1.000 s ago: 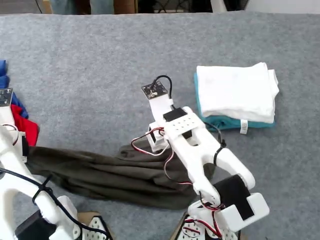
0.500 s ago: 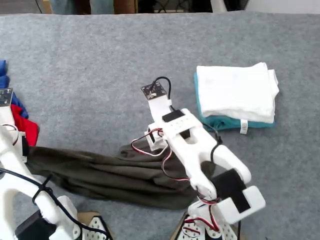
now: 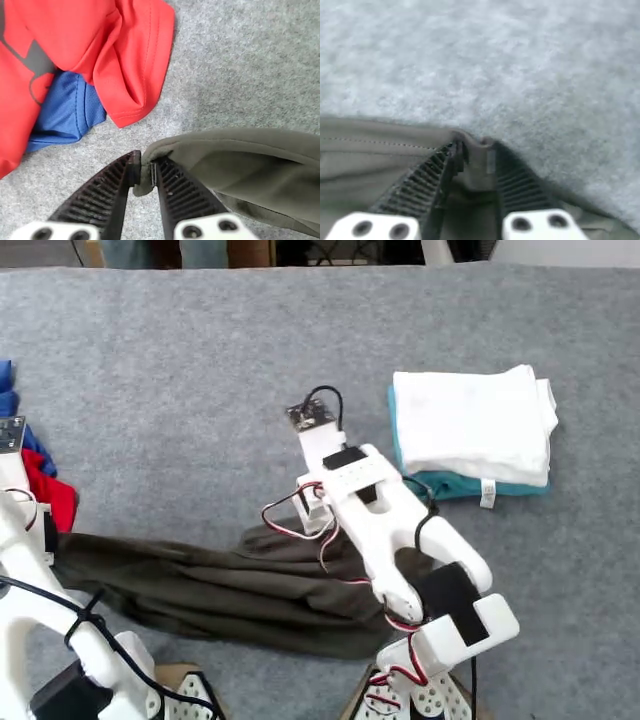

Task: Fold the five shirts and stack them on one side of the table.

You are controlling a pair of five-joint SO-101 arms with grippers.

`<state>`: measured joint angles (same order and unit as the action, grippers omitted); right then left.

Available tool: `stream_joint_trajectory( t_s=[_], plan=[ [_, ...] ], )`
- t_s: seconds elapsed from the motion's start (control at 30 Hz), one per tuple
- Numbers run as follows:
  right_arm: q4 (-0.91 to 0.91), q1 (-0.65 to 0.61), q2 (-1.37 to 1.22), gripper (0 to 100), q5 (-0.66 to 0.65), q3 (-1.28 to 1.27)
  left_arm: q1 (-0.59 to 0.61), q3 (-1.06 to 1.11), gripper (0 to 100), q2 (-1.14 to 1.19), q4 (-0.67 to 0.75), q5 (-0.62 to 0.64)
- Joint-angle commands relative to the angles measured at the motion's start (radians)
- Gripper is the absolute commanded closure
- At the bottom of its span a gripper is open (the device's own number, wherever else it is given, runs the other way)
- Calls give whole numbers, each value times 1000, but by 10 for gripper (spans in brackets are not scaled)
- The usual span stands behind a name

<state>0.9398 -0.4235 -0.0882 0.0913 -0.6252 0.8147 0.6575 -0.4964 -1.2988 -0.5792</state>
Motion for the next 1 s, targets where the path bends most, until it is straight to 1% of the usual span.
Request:
stream_joint_trajectory(
  t_s=[0.0,0.07,0.23,0.37,0.53,0.63,0.7,0.87,0.97],
  plan=[
    [-11,-5,-12,980,94,-1,8,-42,970,-21,0,-6],
    [-17,-5,-8,985,117,-8,8,-44,970,-21,2,-6],
    [8,-3,25,985,114,31,5,-64,970,-29,2,5],
    [95,8,136,985,63,133,7,-165,970,-29,-5,106],
    [196,87,335,985,26,338,4,-366,970,-29,-15,236],
    [247,141,440,985,25,498,-4,-550,970,-29,-114,319],
    [264,167,489,985,25,605,-41,-674,970,-29,-187,358],
    [262,190,555,985,25,872,-154,-947,970,-29,-342,370],
    [261,190,556,985,25,1043,-189,-1122,970,-29,-400,368]
  ],
)
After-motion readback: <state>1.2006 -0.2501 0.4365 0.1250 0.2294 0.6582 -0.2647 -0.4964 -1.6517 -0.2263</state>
